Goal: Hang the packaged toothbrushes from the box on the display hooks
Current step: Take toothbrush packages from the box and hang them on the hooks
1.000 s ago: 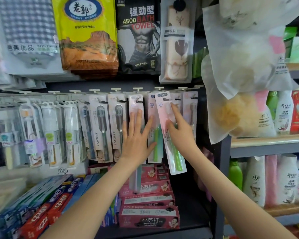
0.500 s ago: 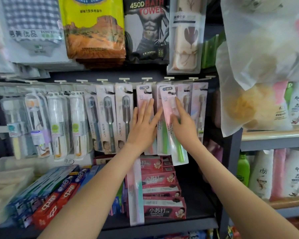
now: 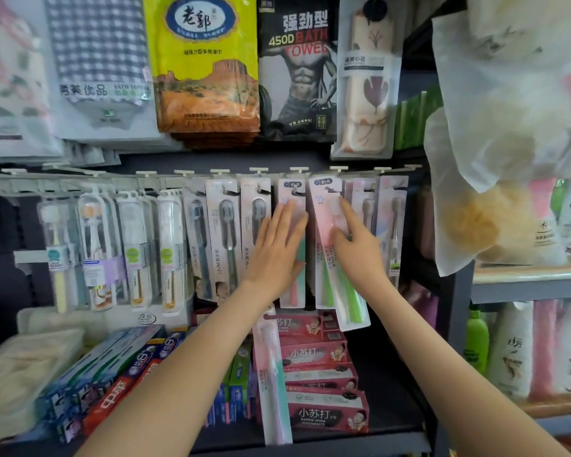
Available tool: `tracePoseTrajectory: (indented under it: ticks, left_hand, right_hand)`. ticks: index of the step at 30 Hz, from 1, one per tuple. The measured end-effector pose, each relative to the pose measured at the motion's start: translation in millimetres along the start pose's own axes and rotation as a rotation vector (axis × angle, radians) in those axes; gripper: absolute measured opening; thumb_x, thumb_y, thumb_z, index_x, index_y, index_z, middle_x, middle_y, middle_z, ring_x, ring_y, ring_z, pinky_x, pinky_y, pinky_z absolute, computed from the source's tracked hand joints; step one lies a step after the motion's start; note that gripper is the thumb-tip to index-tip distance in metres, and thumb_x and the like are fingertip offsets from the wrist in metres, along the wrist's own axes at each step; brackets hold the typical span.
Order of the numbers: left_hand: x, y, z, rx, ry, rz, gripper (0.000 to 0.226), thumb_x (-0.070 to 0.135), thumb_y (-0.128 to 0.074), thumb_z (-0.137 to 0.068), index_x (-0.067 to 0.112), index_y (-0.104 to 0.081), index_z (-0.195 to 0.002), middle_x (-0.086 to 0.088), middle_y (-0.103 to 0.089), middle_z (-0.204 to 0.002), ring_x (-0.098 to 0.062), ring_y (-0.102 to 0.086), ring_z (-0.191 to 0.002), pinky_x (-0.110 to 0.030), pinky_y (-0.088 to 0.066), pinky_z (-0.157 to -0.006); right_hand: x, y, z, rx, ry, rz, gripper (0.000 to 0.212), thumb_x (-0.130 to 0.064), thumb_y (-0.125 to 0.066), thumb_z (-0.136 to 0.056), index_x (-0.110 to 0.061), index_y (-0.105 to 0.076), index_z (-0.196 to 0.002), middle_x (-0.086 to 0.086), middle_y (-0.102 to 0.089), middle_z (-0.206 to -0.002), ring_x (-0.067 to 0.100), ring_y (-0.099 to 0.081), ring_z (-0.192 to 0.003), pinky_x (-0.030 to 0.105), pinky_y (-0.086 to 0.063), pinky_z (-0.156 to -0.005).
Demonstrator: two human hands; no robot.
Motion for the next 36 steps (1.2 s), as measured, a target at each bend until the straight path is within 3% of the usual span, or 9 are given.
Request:
tracePoseTrajectory:
  ticks: [2, 5, 11, 15, 21, 24, 27, 34, 36]
  left_hand:
    - [-5.4, 1.0, 4.9, 0.003, 0.031, 0.000, 0.080, 0.027, -0.054, -0.097, 0.012, 0.002, -0.152, -0.008, 0.026, -0.152, -0.026, 0.028, -0.140, -0.038, 0.020, -0.113]
    - [-16.6, 1.8, 11.7, -0.025, 0.078, -0.009, 0.086, 0.032, -0.053, -0.097, 0.016, 0.013, -0.150, -0.007, 0.030, -0.151, -0.024, 0.031, -0.140, -0.038, 0.023, -0.112]
    - [-22.1, 10.4, 11.7, -0.046, 0.083, 0.008, 0.089, 0.041, -0.051, -0.097, 0.021, 0.017, -0.149, -0.005, 0.034, -0.148, -0.022, 0.034, -0.138, -0.035, 0.029, -0.107]
    - [-14.1, 11.1, -0.5, -0.039, 0.071, 0.018, 0.092, 0.040, -0.055, -0.095, 0.019, 0.015, -0.150, -0.007, 0.032, -0.150, -0.022, 0.034, -0.137, -0.035, 0.028, -0.108]
    - [-9.7, 5.9, -17.6, -0.094, 0.081, -0.059, 0.100, 0.044, -0.056, -0.093, 0.026, 0.032, -0.138, -0.014, 0.034, -0.152, -0.025, 0.038, -0.134, -0.045, 0.022, -0.112]
    - [-9.9, 4.3, -21.6, -0.094, 0.079, -0.076, 0.103, 0.047, -0.056, -0.092, 0.027, 0.035, -0.137, -0.013, 0.040, -0.145, -0.026, 0.039, -0.133, -0.046, 0.023, -0.110]
    - [-11.0, 3.8, -23.9, -0.097, 0.076, -0.107, 0.105, 0.049, -0.057, -0.091, 0.027, 0.035, -0.137, -0.011, 0.041, -0.144, -0.025, 0.039, -0.134, -0.047, 0.024, -0.109]
    - [-11.6, 4.1, -26.3, -0.092, 0.077, -0.167, 0.105, 0.048, -0.058, -0.091, 0.024, 0.032, -0.141, -0.015, 0.030, -0.155, -0.028, 0.029, -0.143, -0.048, 0.026, -0.105]
    - [-10.7, 4.4, -26.4, -0.091, 0.076, -0.180, 0.105, 0.049, -0.057, -0.091, 0.023, 0.029, -0.145, -0.016, 0.030, -0.155, -0.029, 0.030, -0.142, -0.047, 0.030, -0.103]
  right_hand:
    - [-3.0, -4.8, 5.1, -0.039, 0.018, 0.014, 0.057, -0.008, -0.039, -0.098, -0.032, -0.030, -0.149, 0.001, -0.053, -0.080, -0.002, -0.042, -0.042, 0.008, -0.036, -0.047]
    - [-5.7, -11.2, 6.0, -0.047, 0.031, 0.033, 0.057, -0.010, -0.039, -0.099, -0.032, -0.027, -0.150, 0.000, -0.044, -0.077, 0.003, -0.041, -0.049, 0.010, -0.036, -0.049]
    - [-1.6, -6.1, 2.0, 0.102, -0.042, 0.047, 0.057, -0.011, -0.036, -0.099, -0.034, -0.024, -0.150, 0.013, -0.057, -0.109, 0.011, -0.045, -0.060, 0.023, -0.041, -0.063]
    - [-0.4, -1.1, -2.7, 0.075, -0.083, 0.041, 0.058, -0.010, -0.036, -0.098, -0.033, -0.026, -0.150, 0.012, -0.053, -0.124, 0.011, -0.046, -0.063, 0.028, -0.042, -0.068]
    - [-6.0, 3.4, -12.8, 0.016, -0.108, 0.102, 0.057, -0.011, -0.033, -0.098, -0.033, -0.024, -0.151, 0.011, -0.060, -0.109, 0.011, -0.047, -0.059, 0.015, -0.036, -0.047]
    - [-8.4, 2.9, -18.9, 0.011, -0.149, 0.077, 0.057, -0.010, -0.034, -0.098, -0.031, -0.026, -0.151, 0.009, -0.057, -0.121, 0.008, -0.046, -0.058, 0.013, -0.035, -0.044]
    - [-8.3, 3.1, -22.7, 0.016, -0.166, 0.069, 0.057, -0.009, -0.034, -0.098, -0.029, -0.028, -0.150, 0.009, -0.049, -0.137, 0.008, -0.045, -0.058, 0.016, -0.039, -0.049]
    - [4.6, -15.5, -26.2, 0.016, -0.048, 0.136, 0.056, -0.011, -0.036, -0.100, -0.028, -0.022, -0.152, 0.017, -0.052, -0.130, 0.024, -0.059, -0.081, 0.035, -0.051, -0.078]
    - [12.3, -19.5, -25.2, 0.047, -0.026, 0.124, 0.057, -0.014, -0.036, -0.100, -0.031, -0.020, -0.152, 0.016, -0.056, -0.122, 0.023, -0.056, -0.078, 0.035, -0.050, -0.078]
Point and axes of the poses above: each hand's wrist, its own z-axis away from the middle knuckle, its own y-axis out of the back of the hand, x = y × z, the point moved 3 cm from there along -z, towards the middle knuckle
